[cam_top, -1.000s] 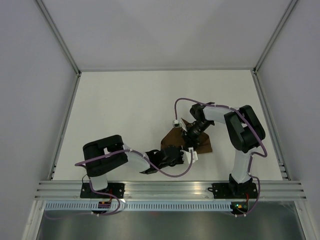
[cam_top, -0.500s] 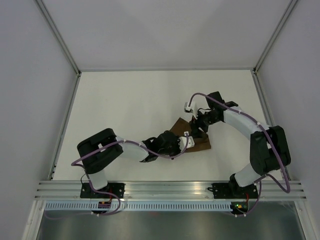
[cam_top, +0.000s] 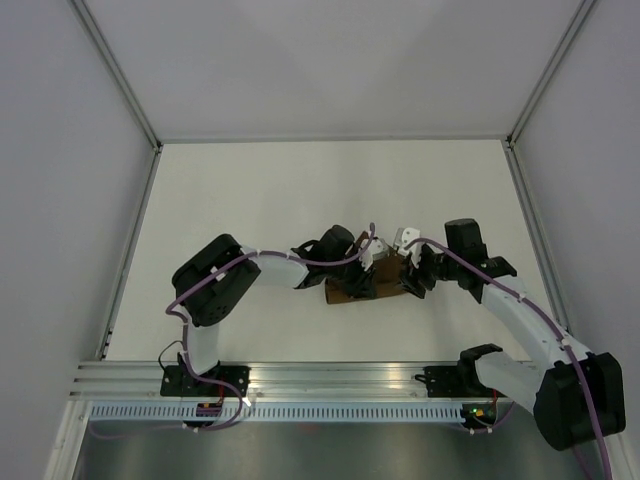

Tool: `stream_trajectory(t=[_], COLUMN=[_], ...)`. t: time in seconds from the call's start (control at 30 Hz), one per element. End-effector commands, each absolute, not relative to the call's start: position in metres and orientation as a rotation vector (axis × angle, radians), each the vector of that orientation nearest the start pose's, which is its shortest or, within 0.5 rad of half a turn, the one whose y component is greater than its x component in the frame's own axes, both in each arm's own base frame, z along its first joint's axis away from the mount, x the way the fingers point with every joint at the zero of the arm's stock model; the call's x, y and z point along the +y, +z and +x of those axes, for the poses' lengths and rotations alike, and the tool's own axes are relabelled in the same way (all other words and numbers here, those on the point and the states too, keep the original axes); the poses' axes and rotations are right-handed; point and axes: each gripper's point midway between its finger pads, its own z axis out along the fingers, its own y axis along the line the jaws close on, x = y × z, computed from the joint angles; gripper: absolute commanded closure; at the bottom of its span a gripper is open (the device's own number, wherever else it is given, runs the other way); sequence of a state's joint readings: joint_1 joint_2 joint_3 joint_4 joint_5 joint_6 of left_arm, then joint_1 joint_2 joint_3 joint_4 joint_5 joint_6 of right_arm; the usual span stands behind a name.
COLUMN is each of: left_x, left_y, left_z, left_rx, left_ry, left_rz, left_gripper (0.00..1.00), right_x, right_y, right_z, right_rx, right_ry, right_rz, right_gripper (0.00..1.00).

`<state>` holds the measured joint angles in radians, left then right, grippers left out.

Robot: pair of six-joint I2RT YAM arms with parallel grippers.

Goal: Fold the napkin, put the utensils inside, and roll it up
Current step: Roll the napkin with the utensil

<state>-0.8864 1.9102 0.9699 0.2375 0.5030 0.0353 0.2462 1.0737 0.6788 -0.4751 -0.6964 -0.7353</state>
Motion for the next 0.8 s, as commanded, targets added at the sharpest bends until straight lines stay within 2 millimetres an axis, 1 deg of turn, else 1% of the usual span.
stream_trajectory(t=[0.0,0.07,0.1,0.13,0.17,0.23,0.27,0.3,0.37,0.4,0.47,0.53,0.6,0.63,0.7,0.77], left_x=[-0.367,-0.369,-0.368,-0.367,-0.367,-0.366,-0.367,-0.365,-0.366,-0.365,-0.364,-0.365,-0.363,-0.364,-0.363,-0.362], left_y=[-0.028,-0.028,-0.027,-0.026,-0.027,-0.024,-0.023,-0.026,-0.026,-0.029,-0.03,-0.03,-0.031,-0.03,-0.031,-0.03], left_z=[0.19,0.193,0.196,0.198,0.196,0.199,0.198,0.199,0.196,0.195,0.194,0.197,0.194,0.195,0.195,0.195], left_rx=[2.352,2.381,2.404,2.428,2.45,2.481,2.494,2.514,2.549,2.575,2.59,2.599,2.618,2.625,2.644,2.652], left_ry=[-1.066,-1.103,-1.125,-1.134,-1.157,-1.185,-1.205,-1.209,-1.225,-1.224,-1.226,-1.229,-1.239,-1.24,-1.24,-1.245], left_rz=[1.259,1.237,1.204,1.19,1.182,1.156,1.157,1.159,1.171,1.178,1.185,1.177,1.175,1.171,1.165,1.157], left_gripper=[0.98,0.98,0.98,0.98,0.98,0.98,0.98,0.98,0.98,0.98,0.98,0.98,0.98,0.98,0.98,0.98], right_x=[0.152,0.155,0.152,0.159,0.161,0.167,0.166,0.171,0.176,0.179,0.183,0.187,0.186,0.19,0.191,0.192], right_y=[0.104,0.095,0.09,0.088,0.08,0.07,0.061,0.062,0.056,0.055,0.054,0.05,0.045,0.044,0.042,0.035], right_z=[0.235,0.231,0.233,0.228,0.227,0.225,0.221,0.225,0.223,0.224,0.225,0.223,0.221,0.223,0.223,0.221], right_rx=[1.733,1.696,1.699,1.666,1.652,1.62,1.62,1.59,1.583,1.578,1.565,1.563,1.571,1.554,1.549,1.561], right_ry=[0.492,0.436,0.377,0.363,0.335,0.261,0.242,0.221,0.207,0.2,0.192,0.195,0.18,0.173,0.164,0.175], right_rz=[-1.385,-1.413,-1.423,-1.46,-1.474,-1.534,-1.556,-1.556,-1.585,-1.591,-1.597,-1.619,-1.634,-1.634,-1.641,-1.66], right_gripper=[0.32,0.3,0.3,0.3,0.3,0.3,0.29,0.3,0.3,0.3,0.3,0.3,0.3,0.3,0.31,0.34])
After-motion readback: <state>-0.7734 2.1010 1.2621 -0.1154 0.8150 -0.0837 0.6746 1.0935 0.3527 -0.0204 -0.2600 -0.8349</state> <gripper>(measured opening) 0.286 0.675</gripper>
